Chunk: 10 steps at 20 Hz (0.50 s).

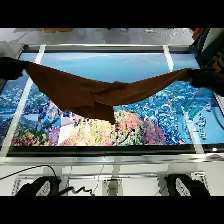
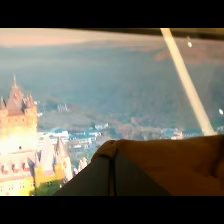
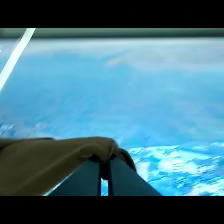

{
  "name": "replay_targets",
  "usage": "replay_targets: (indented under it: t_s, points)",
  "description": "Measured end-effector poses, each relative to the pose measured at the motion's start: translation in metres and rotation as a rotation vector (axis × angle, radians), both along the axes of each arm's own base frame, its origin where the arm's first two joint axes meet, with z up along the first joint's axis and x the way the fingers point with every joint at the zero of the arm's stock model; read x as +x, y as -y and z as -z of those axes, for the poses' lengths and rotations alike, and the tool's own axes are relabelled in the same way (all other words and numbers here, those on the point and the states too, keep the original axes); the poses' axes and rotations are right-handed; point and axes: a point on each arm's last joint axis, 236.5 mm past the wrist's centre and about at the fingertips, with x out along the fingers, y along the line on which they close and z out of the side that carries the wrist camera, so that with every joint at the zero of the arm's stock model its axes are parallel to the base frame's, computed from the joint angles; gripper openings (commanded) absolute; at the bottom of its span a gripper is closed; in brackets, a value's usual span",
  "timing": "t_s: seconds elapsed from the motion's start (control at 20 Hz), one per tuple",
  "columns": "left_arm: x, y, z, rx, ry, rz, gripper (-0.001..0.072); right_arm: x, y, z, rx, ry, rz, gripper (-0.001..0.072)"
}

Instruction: Fold the clothes and pants, and hang the long-sleeved shirts on hangers.

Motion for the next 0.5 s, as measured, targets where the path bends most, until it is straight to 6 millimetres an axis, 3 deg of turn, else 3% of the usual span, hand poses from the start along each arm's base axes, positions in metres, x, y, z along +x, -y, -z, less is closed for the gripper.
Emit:
replay_targets:
  t_s: [0.3,0.5]
  points:
    - [-0.057,-0.024,-0.057,0.034,0.171,-0.12,0.0013,-0.082,0.042,-0.082,-0.143,0.227,0.212,0.0016]
    - [-0.087,-0.041,-0.087,0.063,0.283,-0.22,0.0013,-0.128,0.047,-0.134,-0.215,0.372,0.308,0.0017]
